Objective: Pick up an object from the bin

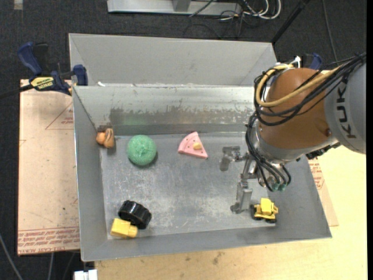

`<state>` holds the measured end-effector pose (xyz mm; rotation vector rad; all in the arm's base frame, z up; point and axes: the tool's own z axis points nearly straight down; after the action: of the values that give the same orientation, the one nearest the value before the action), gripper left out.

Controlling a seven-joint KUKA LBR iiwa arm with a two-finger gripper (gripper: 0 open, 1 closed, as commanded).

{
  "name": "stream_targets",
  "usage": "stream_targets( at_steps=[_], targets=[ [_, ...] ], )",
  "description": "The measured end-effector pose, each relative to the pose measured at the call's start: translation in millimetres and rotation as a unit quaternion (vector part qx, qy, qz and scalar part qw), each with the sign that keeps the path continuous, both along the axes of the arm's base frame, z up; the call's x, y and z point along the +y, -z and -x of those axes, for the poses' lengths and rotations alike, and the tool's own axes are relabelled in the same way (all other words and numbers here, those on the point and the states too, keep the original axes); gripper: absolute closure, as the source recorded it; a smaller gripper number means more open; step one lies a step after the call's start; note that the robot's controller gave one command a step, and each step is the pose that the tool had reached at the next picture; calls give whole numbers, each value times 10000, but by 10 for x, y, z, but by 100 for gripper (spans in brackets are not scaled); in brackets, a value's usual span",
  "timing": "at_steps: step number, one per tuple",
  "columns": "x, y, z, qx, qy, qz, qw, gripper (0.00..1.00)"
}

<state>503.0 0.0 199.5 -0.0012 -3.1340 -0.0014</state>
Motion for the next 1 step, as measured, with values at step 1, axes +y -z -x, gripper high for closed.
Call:
stream_targets(
  at_steps=[1],
  targets=[
    [0,-39,-17,-41,0,0,10000,0]
  ],
)
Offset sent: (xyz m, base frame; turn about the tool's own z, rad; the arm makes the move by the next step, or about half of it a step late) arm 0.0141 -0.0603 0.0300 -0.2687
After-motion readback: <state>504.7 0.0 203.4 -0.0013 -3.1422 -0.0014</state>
